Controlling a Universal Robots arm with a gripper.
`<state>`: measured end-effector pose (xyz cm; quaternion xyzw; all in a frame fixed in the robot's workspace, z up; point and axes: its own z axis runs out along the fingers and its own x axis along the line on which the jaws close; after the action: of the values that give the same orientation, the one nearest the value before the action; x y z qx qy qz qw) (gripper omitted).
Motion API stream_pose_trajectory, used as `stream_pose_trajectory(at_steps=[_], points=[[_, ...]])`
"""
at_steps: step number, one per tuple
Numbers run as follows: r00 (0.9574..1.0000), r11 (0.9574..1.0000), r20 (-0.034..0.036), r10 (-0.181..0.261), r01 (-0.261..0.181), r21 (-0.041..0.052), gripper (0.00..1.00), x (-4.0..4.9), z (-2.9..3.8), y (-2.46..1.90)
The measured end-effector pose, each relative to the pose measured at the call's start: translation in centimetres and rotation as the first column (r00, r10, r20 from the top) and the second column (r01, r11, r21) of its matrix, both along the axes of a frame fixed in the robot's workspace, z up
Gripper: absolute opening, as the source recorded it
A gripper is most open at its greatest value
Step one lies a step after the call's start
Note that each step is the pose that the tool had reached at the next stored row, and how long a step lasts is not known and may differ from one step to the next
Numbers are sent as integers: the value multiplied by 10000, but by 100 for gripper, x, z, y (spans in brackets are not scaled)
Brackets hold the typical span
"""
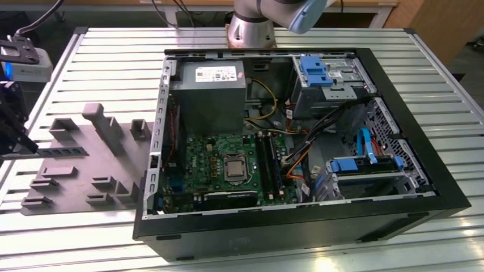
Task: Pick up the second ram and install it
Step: 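Pick up the second ram and move it above second insertion slot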
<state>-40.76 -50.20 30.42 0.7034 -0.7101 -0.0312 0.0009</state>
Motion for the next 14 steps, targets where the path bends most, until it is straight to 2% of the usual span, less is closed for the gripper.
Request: stream_pose_trajectory(at_steps=[14], points=[[10000,10000,-1,0,0,59,11,0,121,0]])
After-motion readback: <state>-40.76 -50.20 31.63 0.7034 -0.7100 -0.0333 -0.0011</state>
